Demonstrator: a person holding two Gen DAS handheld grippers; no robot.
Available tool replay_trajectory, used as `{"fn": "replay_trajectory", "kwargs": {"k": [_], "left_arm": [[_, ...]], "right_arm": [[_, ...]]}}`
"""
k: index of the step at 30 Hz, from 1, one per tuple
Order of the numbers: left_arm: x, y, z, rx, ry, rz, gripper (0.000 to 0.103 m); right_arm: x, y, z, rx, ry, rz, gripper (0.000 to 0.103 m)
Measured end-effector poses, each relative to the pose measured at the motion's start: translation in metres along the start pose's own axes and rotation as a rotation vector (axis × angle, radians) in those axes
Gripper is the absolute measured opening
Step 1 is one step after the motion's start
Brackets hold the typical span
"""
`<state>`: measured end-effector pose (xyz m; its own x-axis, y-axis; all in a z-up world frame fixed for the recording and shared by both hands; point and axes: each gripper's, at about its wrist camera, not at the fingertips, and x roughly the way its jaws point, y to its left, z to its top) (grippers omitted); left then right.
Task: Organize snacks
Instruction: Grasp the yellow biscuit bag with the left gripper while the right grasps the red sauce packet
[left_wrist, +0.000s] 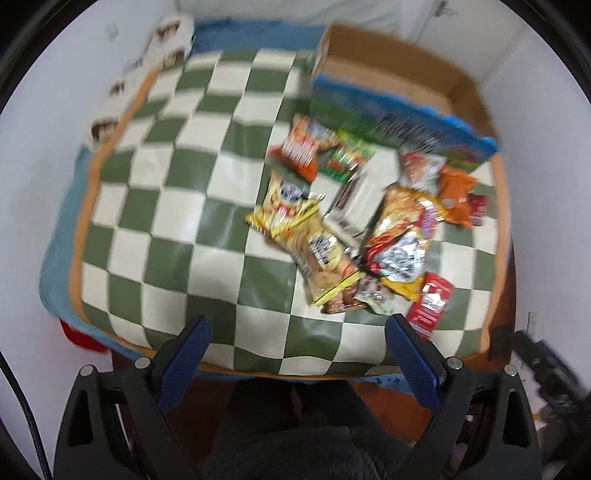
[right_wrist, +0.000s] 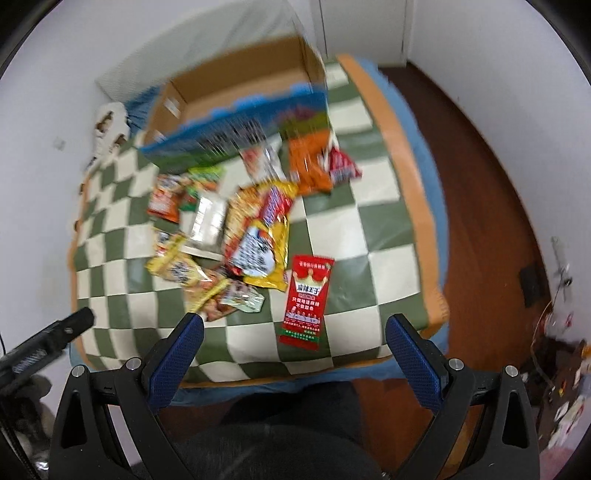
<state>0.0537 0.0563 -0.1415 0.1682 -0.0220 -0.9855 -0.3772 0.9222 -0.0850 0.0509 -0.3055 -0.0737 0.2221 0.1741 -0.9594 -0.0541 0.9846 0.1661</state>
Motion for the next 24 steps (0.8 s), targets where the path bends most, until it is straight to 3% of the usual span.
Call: {"fn": "replay_trajectory", "kwargs": {"k": [8,13,17,19,21,24], "left_arm": [[0.103,0.006,0.033,-0.136,0.178,-0.097,0.096],[0.157,-0.004,0.051,-0.252,0.262,-0.159,0.096],[0.187,-0.011,0.059,-0.291,0.268,-0.134,0.095],[0.197,-0.015,0.061,-0.271,0.255,-0.102,0.076],[0.202,-0.017,0.058,-0.225,0.251,-0.073,0.066],[0.2,-0.014,0.048,-0.129,0.22,-0.041,0.064]], "right_arm": [[0.151,-0.011,0.006,0.074,0.148,-0.023,0.099],[0.2,-0.011,0.007,0.102,0.182,-0.048,0.094],[0.228,-0.017,0.006,0.148,0.186,-0.073,0.088],[0.238,-0.02,0.005,0.161,0.173,-0.085,0.087],[0.246,-0.023,0.003,0.161,0.163,-0.092,0.082],[0.252,-0.023,0.0,0.136,0.153,-0.082,0.068]]}}
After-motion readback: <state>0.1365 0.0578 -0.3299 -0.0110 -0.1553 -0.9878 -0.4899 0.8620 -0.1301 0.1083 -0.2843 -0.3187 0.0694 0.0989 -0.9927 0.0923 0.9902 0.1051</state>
